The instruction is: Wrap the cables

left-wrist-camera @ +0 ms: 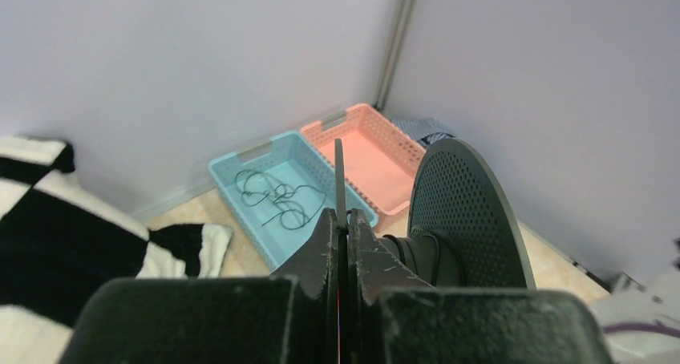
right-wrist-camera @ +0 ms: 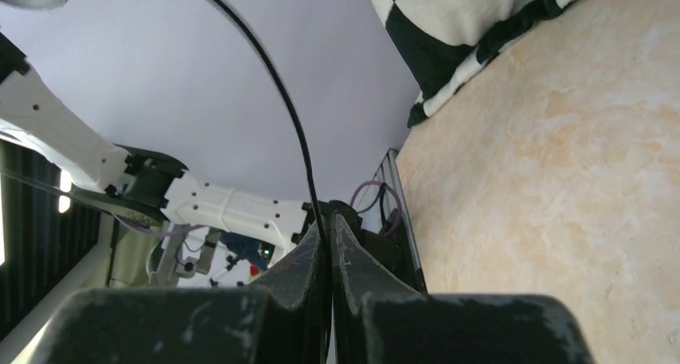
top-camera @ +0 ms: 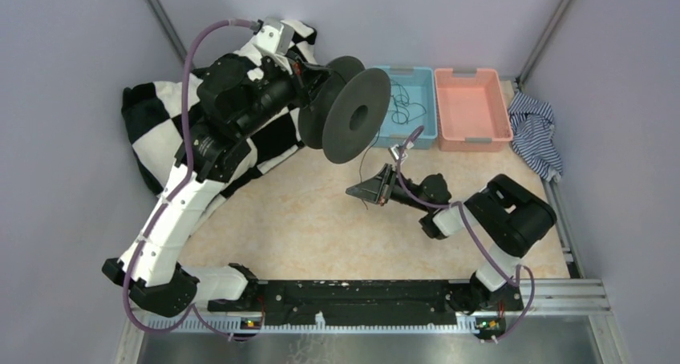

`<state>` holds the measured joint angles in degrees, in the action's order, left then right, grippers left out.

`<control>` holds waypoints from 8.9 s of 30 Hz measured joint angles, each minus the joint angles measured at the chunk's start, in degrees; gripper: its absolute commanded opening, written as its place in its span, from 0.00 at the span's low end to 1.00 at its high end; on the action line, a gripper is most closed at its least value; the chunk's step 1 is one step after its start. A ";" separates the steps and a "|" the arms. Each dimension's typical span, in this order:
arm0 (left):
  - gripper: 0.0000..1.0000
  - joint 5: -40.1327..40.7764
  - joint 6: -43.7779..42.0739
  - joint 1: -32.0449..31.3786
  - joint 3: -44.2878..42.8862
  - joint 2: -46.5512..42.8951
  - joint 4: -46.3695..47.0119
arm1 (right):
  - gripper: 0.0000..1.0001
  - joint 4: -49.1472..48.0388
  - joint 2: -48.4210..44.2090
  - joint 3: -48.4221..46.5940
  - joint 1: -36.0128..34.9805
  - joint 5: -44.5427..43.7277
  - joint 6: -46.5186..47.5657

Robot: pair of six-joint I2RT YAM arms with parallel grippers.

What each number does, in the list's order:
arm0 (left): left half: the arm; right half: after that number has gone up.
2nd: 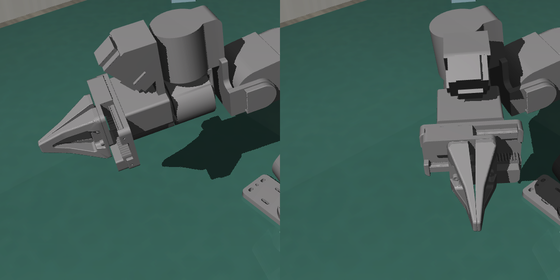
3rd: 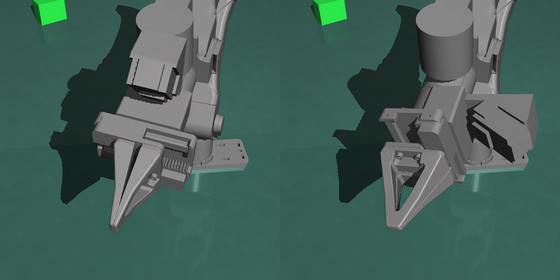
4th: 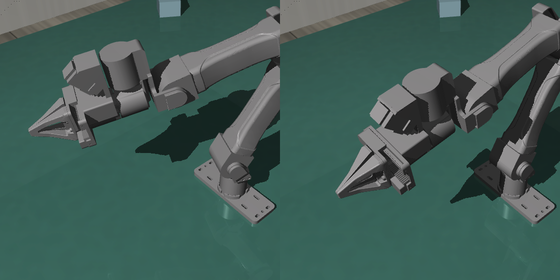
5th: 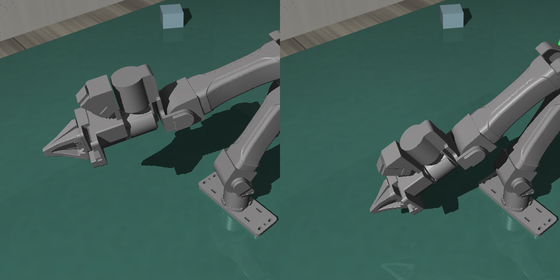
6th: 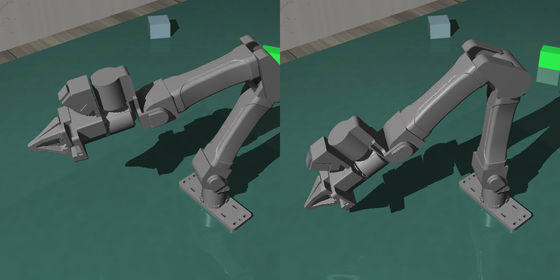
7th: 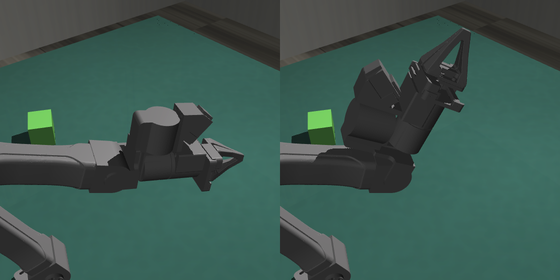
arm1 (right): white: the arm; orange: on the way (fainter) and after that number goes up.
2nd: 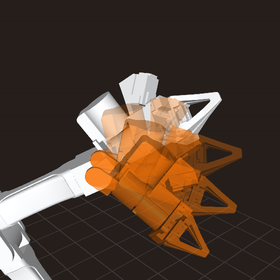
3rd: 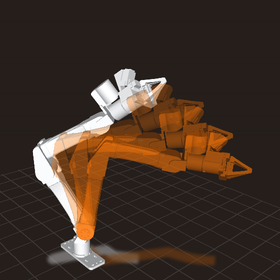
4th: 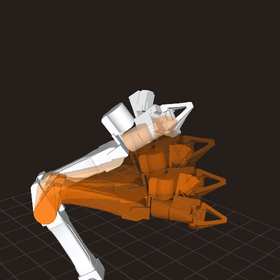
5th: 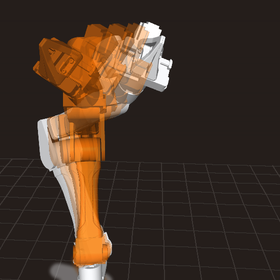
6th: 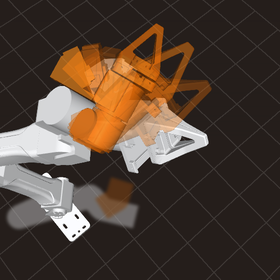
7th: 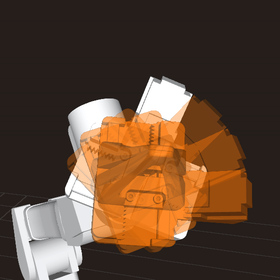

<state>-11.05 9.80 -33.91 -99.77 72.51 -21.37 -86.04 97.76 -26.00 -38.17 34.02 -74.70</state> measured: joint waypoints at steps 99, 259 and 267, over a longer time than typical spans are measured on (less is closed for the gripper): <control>0.00 -23.54 -12.92 4.04 11.21 2.86 -7.21 | 0.00 86.05 -25.73 -23.78 5.73 -0.83 64.43; 0.00 -59.47 60.63 26.27 19.89 13.35 71.19 | 0.52 57.66 -37.44 -23.19 16.57 11.58 40.00; 0.00 -59.47 60.63 26.27 20.44 13.35 71.32 | 0.46 56.65 -34.01 -24.17 14.53 12.13 39.50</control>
<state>-70.52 70.43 -7.64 -79.33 85.86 49.95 -29.39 63.75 -50.17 -23.64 46.15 -35.20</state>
